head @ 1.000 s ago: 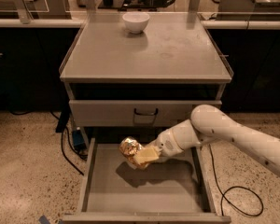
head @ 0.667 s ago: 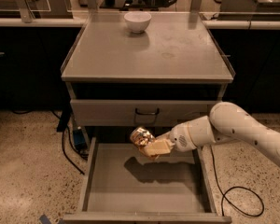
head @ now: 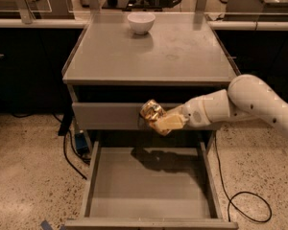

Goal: Pick orange can from middle drawer and place on counter

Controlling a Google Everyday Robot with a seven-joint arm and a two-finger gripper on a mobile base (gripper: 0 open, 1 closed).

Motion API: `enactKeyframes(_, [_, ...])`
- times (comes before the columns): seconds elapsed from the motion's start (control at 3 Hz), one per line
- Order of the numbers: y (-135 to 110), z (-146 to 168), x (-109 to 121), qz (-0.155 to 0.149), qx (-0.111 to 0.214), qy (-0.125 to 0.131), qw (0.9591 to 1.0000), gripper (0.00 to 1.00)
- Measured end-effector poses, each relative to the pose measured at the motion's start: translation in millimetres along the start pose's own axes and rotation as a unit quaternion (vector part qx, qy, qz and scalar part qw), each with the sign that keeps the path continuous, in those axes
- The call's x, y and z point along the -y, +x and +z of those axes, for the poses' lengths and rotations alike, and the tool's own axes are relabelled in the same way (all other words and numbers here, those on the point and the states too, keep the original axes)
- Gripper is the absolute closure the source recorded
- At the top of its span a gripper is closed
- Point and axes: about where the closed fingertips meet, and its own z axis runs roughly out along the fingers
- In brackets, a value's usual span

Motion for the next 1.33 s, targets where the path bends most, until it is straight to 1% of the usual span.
enactKeyframes(0.33, [-24,-16,11,-0.007,0.020,0.014,0.9997,1.00])
enactKeyframes(0.67, [-24,-16,11,-0.007,0.020,0.013,0.9997,1.00])
enactKeyframes(1.0, [-28,-19,6,-0.004,0.025,0.007,0.9996,1.00])
enactKeyframes(1.33, [-68,-45,-13,-0.006,0.038,-0.020,0.9990,1.00])
